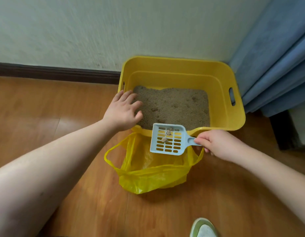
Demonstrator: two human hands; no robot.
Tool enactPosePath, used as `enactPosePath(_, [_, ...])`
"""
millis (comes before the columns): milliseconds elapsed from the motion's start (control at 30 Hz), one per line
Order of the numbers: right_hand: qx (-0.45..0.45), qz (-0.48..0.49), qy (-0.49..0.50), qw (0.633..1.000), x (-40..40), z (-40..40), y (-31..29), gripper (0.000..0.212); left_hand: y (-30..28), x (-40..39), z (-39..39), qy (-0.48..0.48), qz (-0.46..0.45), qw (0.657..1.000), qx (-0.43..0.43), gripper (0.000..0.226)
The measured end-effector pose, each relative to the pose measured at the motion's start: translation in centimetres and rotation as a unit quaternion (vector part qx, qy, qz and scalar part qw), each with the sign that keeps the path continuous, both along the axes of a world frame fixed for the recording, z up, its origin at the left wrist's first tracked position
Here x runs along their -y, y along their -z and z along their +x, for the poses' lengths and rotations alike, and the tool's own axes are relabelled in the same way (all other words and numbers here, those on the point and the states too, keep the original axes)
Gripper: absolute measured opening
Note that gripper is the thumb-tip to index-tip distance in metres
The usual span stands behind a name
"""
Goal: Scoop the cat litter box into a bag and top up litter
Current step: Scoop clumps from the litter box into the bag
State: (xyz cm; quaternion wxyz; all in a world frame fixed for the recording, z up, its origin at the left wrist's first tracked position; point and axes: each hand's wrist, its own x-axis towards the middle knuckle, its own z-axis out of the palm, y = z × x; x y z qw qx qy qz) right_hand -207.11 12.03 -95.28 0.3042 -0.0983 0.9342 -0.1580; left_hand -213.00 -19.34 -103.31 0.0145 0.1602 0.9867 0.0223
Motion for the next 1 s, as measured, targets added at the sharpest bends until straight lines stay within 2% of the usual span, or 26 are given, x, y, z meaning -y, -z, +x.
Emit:
enactPosePath(100, [-0.045,0.116,-0.074,0.989,0.9,1.2,1.9,0.037,-0.1,-0.1,0.0,0.003,-0.005,1.0,-0.001,0.06])
enactPosePath(167, [-0.142,0.182,-0.142,0.963,1.2,2.0,3.2,0.029,-0.1,0.0,0.0,0.004,-0.008,1.0,0.0,0.06])
enactPosePath(233, [-0.241,0.203,-0.218,0.923,1.4,2.9,4.2,0.024,-0.1,0.0,0.0,0.003,-0.008,1.0,0.0,0.06])
enactPosePath(300, [-0.335,0.185,-0.242,0.892,1.5,3.4,5.1,0.026,0.0,0.0,0.0,0.004,-0.008,1.0,-0.001,0.059])
enactPosePath(367, [-0.379,0.167,-0.262,0.872,1.8,3.8,5.4,0.013,0.0,0.1,0.0,0.004,-0.007,1.0,-0.003,0.059])
enactPosePath(467, [-0.411,0.15,-0.281,0.854,2.0,4.1,5.4,0.024,0.0,0.1,0.1,0.004,-0.003,1.0,-0.003,0.059])
enactPosePath(567, [-0.423,0.142,-0.288,0.847,1.9,4.2,5.0,0.026,0.0,0.1,0.0,0.005,-0.003,1.0,0.0,0.059])
enactPosePath(667, [-0.415,0.134,-0.276,0.857,1.8,4.0,4.3,0.026,0.0,0.1,0.0,0.005,-0.004,1.0,0.0,0.059])
enactPosePath(733, [-0.399,0.122,-0.248,0.874,1.6,3.7,3.4,0.015,0.2,0.1,0.1,0.007,-0.004,1.0,-0.004,0.057])
enactPosePath(767, [-0.388,0.115,-0.223,0.887,1.5,3.4,2.7,0.007,0.2,0.1,0.1,0.006,-0.002,1.0,-0.01,0.056])
enactPosePath(867, [-0.358,0.078,-0.129,0.922,1.2,2.1,-0.6,0.007,0.3,0.1,0.1,0.009,0.003,1.0,-0.016,0.056])
enactPosePath(1000, [-0.258,0.107,0.011,0.96,-0.9,-3.0,-3.2,0.009,0.3,0.1,0.1,0.027,-0.004,0.999,-0.018,0.054])
